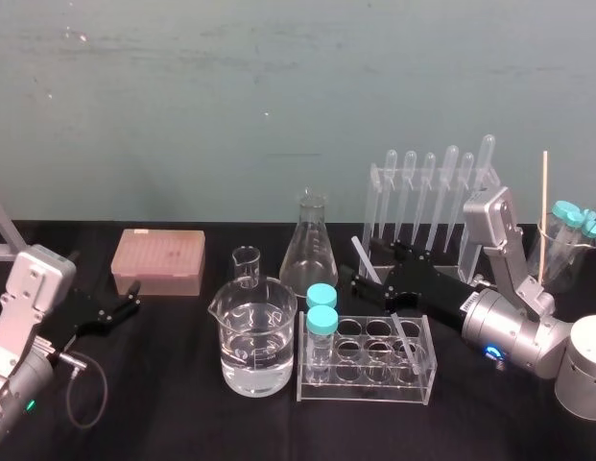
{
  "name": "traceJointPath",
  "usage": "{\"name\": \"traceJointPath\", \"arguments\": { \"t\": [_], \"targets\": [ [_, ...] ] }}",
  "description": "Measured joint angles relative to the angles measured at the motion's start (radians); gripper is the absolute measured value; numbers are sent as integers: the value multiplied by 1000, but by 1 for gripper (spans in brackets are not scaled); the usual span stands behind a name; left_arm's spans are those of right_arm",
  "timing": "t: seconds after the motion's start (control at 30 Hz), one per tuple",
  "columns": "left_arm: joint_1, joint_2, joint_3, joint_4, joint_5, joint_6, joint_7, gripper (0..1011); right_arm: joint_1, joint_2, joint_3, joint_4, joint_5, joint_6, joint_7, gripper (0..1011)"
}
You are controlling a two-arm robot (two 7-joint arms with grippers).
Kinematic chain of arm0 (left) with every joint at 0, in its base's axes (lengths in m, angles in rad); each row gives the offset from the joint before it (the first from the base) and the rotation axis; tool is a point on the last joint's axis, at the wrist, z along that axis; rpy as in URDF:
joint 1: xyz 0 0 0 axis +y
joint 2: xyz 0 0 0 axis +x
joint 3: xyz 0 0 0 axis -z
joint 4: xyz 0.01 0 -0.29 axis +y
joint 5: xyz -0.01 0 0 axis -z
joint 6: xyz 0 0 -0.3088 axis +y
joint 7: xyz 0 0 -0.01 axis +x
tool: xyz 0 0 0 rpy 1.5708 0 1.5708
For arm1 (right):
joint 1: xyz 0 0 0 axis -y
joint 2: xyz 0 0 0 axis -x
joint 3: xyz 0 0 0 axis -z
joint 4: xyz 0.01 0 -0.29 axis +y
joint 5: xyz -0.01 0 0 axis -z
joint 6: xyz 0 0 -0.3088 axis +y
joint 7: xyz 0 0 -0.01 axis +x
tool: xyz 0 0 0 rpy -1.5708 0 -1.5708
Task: Pick up the stirring rod with one hand, then place it down.
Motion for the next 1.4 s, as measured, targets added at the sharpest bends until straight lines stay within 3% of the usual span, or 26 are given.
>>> {"name": "traceJointPath", "arguments": {
  "t": [0.03,0.17,0.27,0.37,0.4,0.6,0.7,1.03,1.4],
  "targets": [
    [0,0,0,0,0,0,0,1000,0,0,0,0,0,0,0,697],
    [0,0,0,0,0,0,0,1000,0,0,0,0,0,-1,0,624],
    [0,0,0,0,0,0,0,1000,0,0,0,0,0,-1,0,478],
    [0,0,0,0,0,0,0,1000,0,0,0,0,0,-1,0,419],
    [0,0,0,0,0,0,0,1000,0,0,0,0,0,-2,0,349],
    [0,0,0,0,0,0,0,1000,0,0,0,0,0,-2,0,218],
    [0,0,0,0,0,0,0,1000,0,0,0,-1,0,-2,0,87],
    [0,0,0,0,0,0,0,1000,0,0,1,-1,-1,-5,0,69],
    [0,0,0,0,0,0,0,1000,-33,-28,91,-47,67,-114,56,69]
  ]
}}
